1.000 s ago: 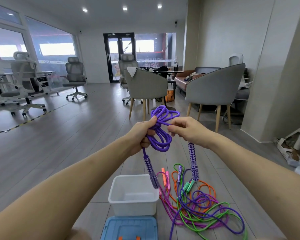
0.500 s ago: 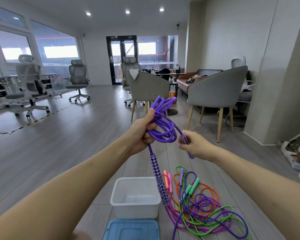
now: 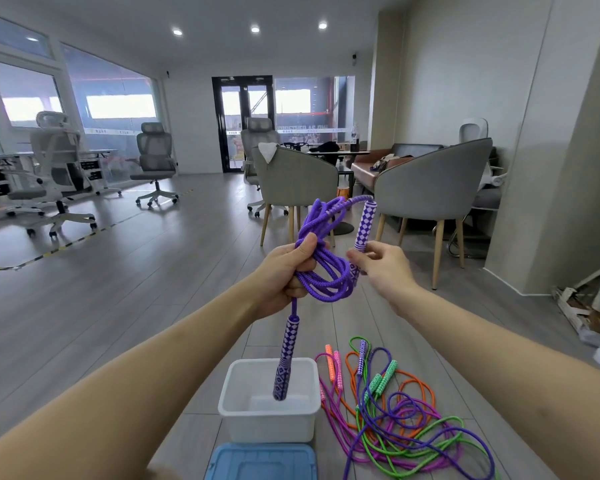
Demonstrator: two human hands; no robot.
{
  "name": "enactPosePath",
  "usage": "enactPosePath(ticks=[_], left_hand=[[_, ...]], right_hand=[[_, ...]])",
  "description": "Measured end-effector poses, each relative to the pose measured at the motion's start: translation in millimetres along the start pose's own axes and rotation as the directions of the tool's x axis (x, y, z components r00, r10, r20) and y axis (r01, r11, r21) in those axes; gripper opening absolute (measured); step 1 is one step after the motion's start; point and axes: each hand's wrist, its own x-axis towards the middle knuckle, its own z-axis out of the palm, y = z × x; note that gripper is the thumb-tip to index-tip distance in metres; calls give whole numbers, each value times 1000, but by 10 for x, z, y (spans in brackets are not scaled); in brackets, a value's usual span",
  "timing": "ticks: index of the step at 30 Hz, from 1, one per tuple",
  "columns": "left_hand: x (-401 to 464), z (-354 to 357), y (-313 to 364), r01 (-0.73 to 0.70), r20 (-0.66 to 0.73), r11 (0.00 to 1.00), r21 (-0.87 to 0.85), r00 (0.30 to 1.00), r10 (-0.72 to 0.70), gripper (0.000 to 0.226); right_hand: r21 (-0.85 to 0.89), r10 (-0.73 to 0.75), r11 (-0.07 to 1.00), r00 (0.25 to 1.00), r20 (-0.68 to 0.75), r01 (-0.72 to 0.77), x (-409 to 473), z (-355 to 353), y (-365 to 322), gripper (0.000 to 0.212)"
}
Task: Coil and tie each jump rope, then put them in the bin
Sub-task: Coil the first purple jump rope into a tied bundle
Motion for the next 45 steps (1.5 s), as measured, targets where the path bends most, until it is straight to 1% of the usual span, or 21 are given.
enactPosePath(ticks=[3, 4, 6, 9, 10, 12, 15, 18, 22, 27, 29, 32, 33, 36, 37, 39, 41, 42, 43, 45], left_hand=[[-17, 40, -42, 20, 21, 988, 150, 1000, -24, 56], [-23, 58, -57, 19, 24, 978, 206, 999, -24, 55], [-13, 82, -81, 14, 0, 960, 279, 1000, -14, 54], [36, 74, -93, 19, -60, 965, 263, 998, -3, 54], [47, 72, -92, 22, -61, 970, 241, 998, -8, 53], [50, 87, -93, 25, -16, 981, 191, 1000, -23, 45], [52, 121, -98, 8, 26, 986, 169, 1000, -13, 38], [67, 100, -118, -14, -22, 974, 227, 1000, 20, 35], [76, 83, -138, -49, -81, 929, 366, 993, 85, 35], [80, 97, -121, -96, -63, 896, 433, 989, 136, 34], [82, 114, -108, -103, -86, 890, 444, 984, 157, 34], [75, 149, -90, -114, -113, 883, 456, 976, 184, 33], [70, 153, -87, -118, -114, 879, 462, 975, 190, 33], [53, 133, -100, -138, -113, 878, 457, 971, 211, 34], [50, 115, -112, -142, -113, 880, 454, 970, 216, 34], [45, 92, -129, -143, -109, 885, 444, 971, 212, 31], [45, 85, -131, -135, -105, 898, 419, 975, 196, 28], [42, 91, -122, -134, -97, 903, 408, 977, 188, 28], [41, 95, -115, -132, -86, 905, 404, 980, 181, 28], [21, 125, -96, -124, -55, 905, 407, 986, 159, 29]], right_hand=[[160, 82, 983, 996, 38, -87, -17, 58, -135, 6], [204, 107, 972, 992, 60, -118, -29, 69, -170, 6], [264, 148, 949, 982, 115, -174, -54, 71, -220, 14], [364, 197, 895, 961, 193, -256, -74, 56, -260, 25], [397, 201, 876, 956, 213, -273, -80, 51, -269, 27], [428, 185, 862, 954, 236, -273, -87, 60, -267, 29], [406, 158, 878, 954, 256, -254, -107, 85, -253, 25], [354, 162, 898, 945, 285, -261, -96, 79, -249, 25], [370, 184, 876, 924, 336, -309, -71, 43, -246, 29], [420, 213, 829, 902, 376, -370, -88, 2, -236, 19], [435, 192, 818, 892, 410, -376, -102, -13, -235, 17], [432, 124, 831, 873, 472, -352, -135, -10, -256, 14], [437, 109, 828, 866, 487, -350, -145, -8, -260, 15], [469, 71, 807, 846, 528, -360, -136, -22, -273, 33], [456, 65, 814, 836, 544, -360, -141, -32, -282, 34], [412, 70, 839, 822, 565, -355, -152, -42, -305, 24], [410, 98, 838, 840, 534, -359, -141, -32, -312, 11], [440, 117, 818, 857, 502, -369, -127, -25, -318, 13], [481, 135, 790, 872, 470, -381, -112, -22, -326, 22], [532, 173, 743, 885, 432, -405, -79, -28, -312, 49]])
